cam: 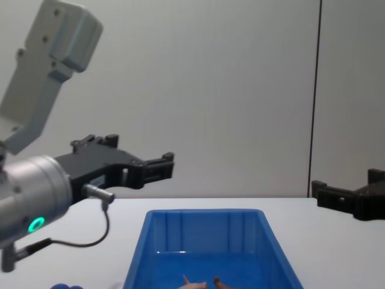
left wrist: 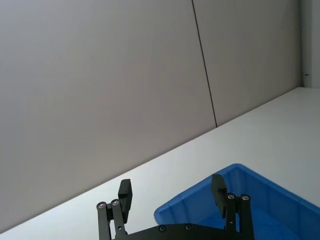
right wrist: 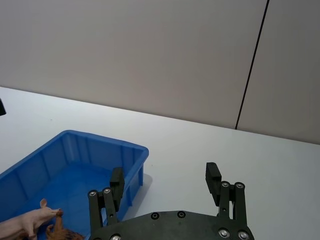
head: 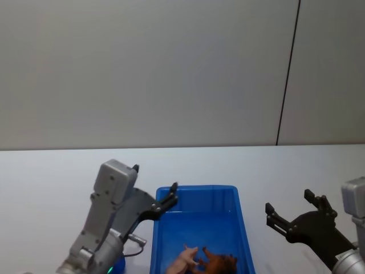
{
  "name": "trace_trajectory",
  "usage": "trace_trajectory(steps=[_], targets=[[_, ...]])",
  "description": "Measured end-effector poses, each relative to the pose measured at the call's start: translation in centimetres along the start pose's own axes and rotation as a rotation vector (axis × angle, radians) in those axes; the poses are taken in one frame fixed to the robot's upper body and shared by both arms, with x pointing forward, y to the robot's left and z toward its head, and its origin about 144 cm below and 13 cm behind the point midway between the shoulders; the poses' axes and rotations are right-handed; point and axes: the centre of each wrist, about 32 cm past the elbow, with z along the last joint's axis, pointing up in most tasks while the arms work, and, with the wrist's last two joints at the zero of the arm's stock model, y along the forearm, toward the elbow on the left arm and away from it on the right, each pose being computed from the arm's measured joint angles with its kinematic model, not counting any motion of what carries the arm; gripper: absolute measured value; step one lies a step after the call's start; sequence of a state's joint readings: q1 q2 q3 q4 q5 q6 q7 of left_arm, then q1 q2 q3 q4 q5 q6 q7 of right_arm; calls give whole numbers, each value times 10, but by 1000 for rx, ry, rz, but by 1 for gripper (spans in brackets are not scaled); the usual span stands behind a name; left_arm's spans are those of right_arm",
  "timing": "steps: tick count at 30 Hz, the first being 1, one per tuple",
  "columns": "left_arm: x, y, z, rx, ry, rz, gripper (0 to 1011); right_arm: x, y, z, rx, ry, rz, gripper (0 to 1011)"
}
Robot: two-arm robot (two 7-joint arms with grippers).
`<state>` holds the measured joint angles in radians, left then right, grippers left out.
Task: Pick up the two dolls from the table and place them into the box.
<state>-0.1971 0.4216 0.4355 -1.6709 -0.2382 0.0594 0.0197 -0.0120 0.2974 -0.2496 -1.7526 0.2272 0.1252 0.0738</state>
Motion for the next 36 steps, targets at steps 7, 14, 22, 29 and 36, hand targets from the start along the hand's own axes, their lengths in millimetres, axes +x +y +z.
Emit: trace_trajectory(steps=[7,14,22,29,36], targets=[[7,16,-1,63,18,37,1001,1,-2,0,0,-1,-8,1001],[13,33,-6,134,52,73,1001,1,-2,0,0,-1,-13,1001],[18,48,-16,214,95,97,1001,1,-3,0,-1,-1,-16,1001],[21,55,-26,263,127,95,1001,2,-3,0,-1,-1,-18,1001],[22,60,-39,309,158,77,1000,2,-3,0,-1,-2,-18,1001]])
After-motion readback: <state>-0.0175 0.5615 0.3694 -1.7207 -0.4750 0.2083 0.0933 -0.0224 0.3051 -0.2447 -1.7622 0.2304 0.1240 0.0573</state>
